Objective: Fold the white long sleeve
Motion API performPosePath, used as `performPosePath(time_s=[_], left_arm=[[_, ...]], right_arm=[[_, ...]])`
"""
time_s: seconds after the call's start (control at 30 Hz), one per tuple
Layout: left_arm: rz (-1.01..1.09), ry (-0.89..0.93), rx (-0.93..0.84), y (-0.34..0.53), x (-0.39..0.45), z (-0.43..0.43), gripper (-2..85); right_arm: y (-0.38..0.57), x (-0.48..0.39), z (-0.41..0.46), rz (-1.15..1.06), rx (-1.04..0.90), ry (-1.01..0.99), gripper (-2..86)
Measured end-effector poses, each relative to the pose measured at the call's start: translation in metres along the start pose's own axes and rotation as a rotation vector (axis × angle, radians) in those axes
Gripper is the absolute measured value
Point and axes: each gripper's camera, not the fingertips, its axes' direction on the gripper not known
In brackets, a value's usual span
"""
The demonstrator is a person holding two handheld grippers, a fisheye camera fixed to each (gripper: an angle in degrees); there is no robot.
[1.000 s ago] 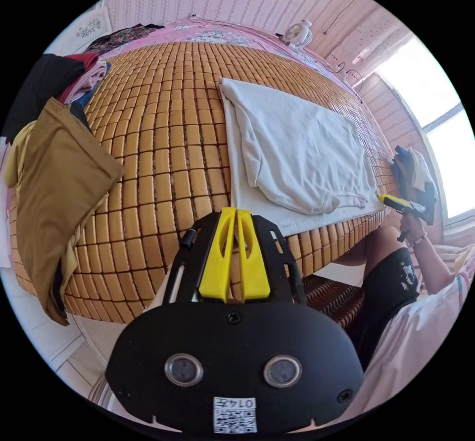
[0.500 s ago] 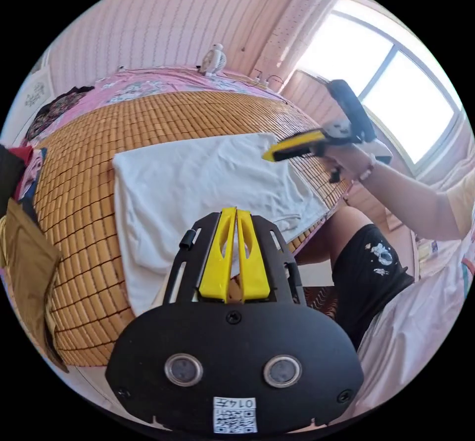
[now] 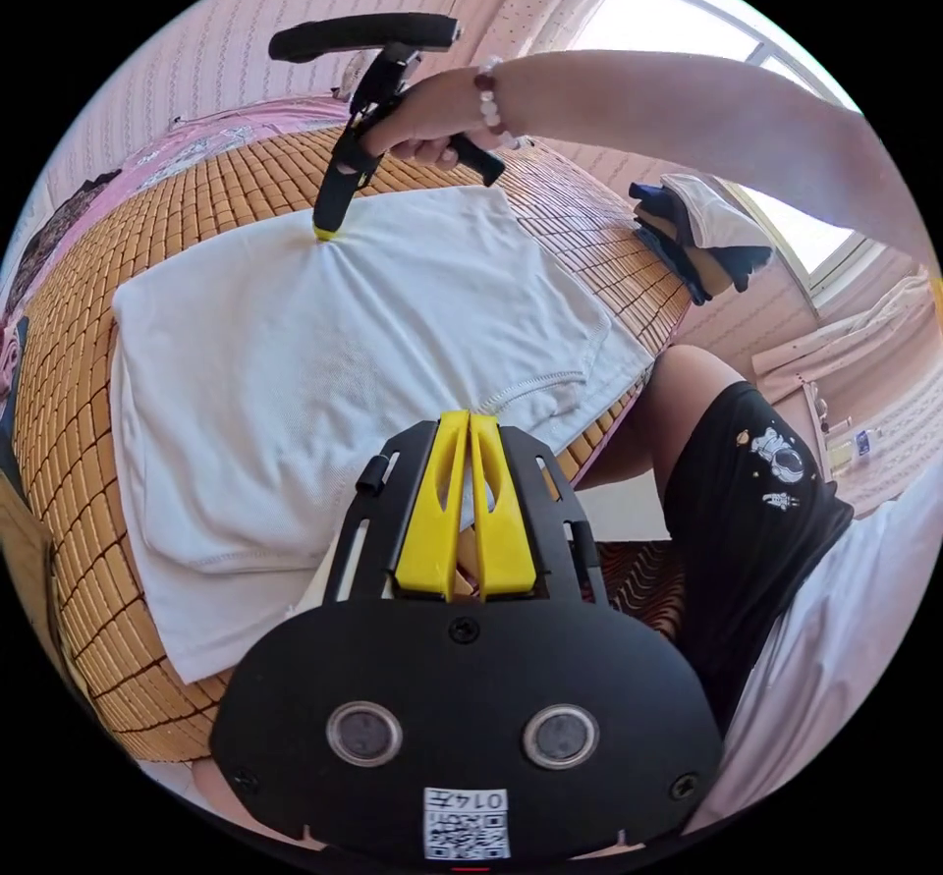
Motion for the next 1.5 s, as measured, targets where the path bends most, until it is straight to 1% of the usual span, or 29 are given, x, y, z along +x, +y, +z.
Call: performPosePath(time_s=[0.03, 0.07, 0.13, 0.2, 0.23, 0.3, 0.37, 0.43, 0.47, 0.5, 0.53, 0.57, 0.63, 0.67, 0.73, 0.8, 0.87, 0.93, 0.97, 1.0, 1.07, 1.2, 1.23, 1.33, 1.37, 1.4, 1.43, 1.47, 1.5], left_arm=[[0.011, -0.010, -0.001, 0.002, 0.001, 0.002, -1.0], [0.017, -0.014, 0.000, 0.005, 0.001, 0.004, -1.0], [0.016, -0.011, 0.006, 0.010, -0.001, 0.006, -1.0], [0.009, -0.001, 0.014, 0.014, -0.004, 0.008, -1.0], [0.003, 0.005, 0.018, 0.017, -0.007, 0.010, -0.9], [-0.005, 0.012, 0.024, 0.021, -0.009, 0.011, -0.9], [0.008, 0.062, 0.048, 0.028, -0.010, 0.007, -0.6], [0.036, 0.108, 0.106, 0.034, -0.008, -0.002, -0.1], [0.064, 0.121, 0.152, 0.037, -0.004, -0.008, 1.1], [0.082, 0.126, 0.174, 0.038, -0.002, -0.010, 1.7], [0.123, 0.135, 0.218, 0.040, 0.004, -0.013, 4.0], [0.158, 0.128, 0.270, 0.041, 0.010, -0.014, 6.7], [0.188, 0.096, 0.322, 0.040, 0.020, -0.010, 11.0], [0.216, 0.092, 0.323, 0.036, 0.027, -0.005, 13.2], [0.249, 0.116, 0.307, 0.029, 0.037, 0.003, 13.9], [0.263, 0.124, 0.294, 0.021, 0.047, 0.012, 14.9], [0.280, 0.123, 0.262, 0.010, 0.059, 0.026, 17.2], [0.305, 0.141, 0.215, 0.001, 0.067, 0.039, 18.3], [0.332, 0.141, 0.185, -0.004, 0.073, 0.048, 18.6], [0.347, 0.137, 0.173, -0.006, 0.076, 0.052, 18.7], [0.406, 0.129, 0.117, -0.016, 0.088, 0.070, 19.6], [0.434, 0.107, 0.043, -0.033, 0.100, 0.095, 21.1], [0.414, 0.103, 0.025, -0.040, 0.100, 0.102, 20.8], [0.353, 0.116, -0.039, -0.050, 0.098, 0.118, 17.6], [0.330, 0.082, -0.043, -0.051, 0.097, 0.119, 13.7], [0.321, 0.055, -0.042, -0.051, 0.097, 0.118, 11.8], [0.297, -0.002, -0.044, -0.050, 0.097, 0.115, 4.8], [0.304, -0.002, -0.051, -0.047, 0.096, 0.111, 0.8], [0.311, 0.017, -0.052, -0.045, 0.096, 0.109, 0.4]], right_arm=[[-0.010, 0.001, -0.001, -0.038, -0.074, -0.004, -0.5], [-0.014, 0.002, -0.003, -0.044, -0.101, -0.011, -0.5], [-0.021, 0.011, -0.008, -0.021, -0.071, 0.037, -0.4], [-0.022, 0.017, 0.007, 0.013, -0.079, 0.070, -0.4], [-0.017, 0.018, 0.013, 0.022, -0.036, 0.075, -0.4], [-0.007, 0.020, 0.012, 0.024, -0.010, 0.071, -0.3], [0.018, 0.024, 0.002, 0.045, 0.074, 0.022, -0.2], [0.080, 0.029, -0.018, 0.136, 0.247, -0.067, 0.0], [0.100, 0.029, -0.021, 0.162, 0.294, -0.081, 0.1], [0.142, 0.030, -0.022, 0.235, 0.367, -0.077, 0.4], [0.186, 0.029, -0.016, 0.324, 0.397, -0.042, 1.0], [0.208, 0.029, -0.011, 0.367, 0.402, -0.022, 1.3], [0.287, 0.025, 0.019, 0.531, 0.371, -0.019, 5.1], [0.304, 0.023, 0.028, 0.556, 0.358, -0.039, 6.9], [0.363, 0.012, 0.061, 0.692, 0.299, -0.122, 12.3], [0.390, 0.005, 0.083, 0.742, 0.251, -0.217, 13.5], [0.407, 0.000, 0.102, 0.740, 0.215, -0.310, 12.6], [0.419, -0.001, 0.127, 0.726, 0.159, -0.387, 7.8], [0.422, 0.000, 0.131, 0.733, 0.155, -0.389, 6.0], [0.429, 0.002, 0.137, 0.731, 0.168, -0.410, 2.5], [0.441, 0.006, 0.140, 0.716, 0.228, -0.458, 1.6], [0.481, 0.019, 0.133, 0.736, 0.484, -0.575, 1.2], [0.493, 0.022, 0.133, 0.743, 0.563, -0.625, 1.2], [0.515, 0.027, 0.143, 0.741, 0.705, -0.766, 1.6], [0.518, 0.026, 0.146, 0.735, 0.711, -0.783, 1.7], [0.522, 0.024, 0.153, 0.721, 0.706, -0.797, 2.1], [0.528, 0.022, 0.159, 0.713, 0.713, -0.785, 2.7], [0.532, 0.022, 0.162, 0.719, 0.722, -0.775, 3.0], [0.543, 0.023, 0.170, 0.757, 0.758, -0.763, 4.3]])
